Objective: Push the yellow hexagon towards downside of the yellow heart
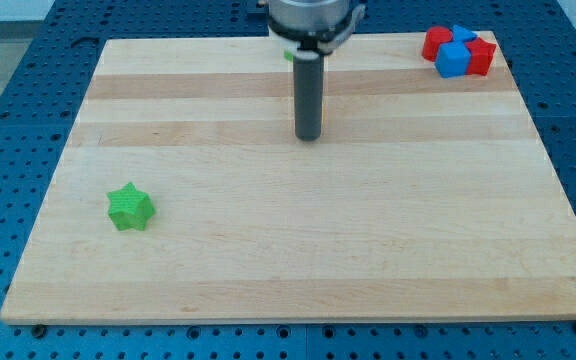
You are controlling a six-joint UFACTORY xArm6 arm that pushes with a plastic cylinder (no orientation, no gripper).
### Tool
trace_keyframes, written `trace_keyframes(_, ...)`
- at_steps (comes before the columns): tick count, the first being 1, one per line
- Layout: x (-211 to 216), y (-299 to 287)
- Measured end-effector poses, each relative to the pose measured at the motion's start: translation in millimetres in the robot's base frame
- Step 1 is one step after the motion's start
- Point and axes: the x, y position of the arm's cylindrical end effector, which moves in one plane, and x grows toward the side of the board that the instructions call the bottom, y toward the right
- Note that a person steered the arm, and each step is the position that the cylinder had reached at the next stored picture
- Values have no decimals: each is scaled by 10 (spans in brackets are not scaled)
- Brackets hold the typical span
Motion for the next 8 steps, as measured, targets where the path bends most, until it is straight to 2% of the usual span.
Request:
trace_keyframes(1,-338,0)
trace_keyframes(3,-347,-172)
trace_keyframes(4,-721,-156)
trace_keyframes(5,-873,114)
trace_keyframes(8,-835,144)
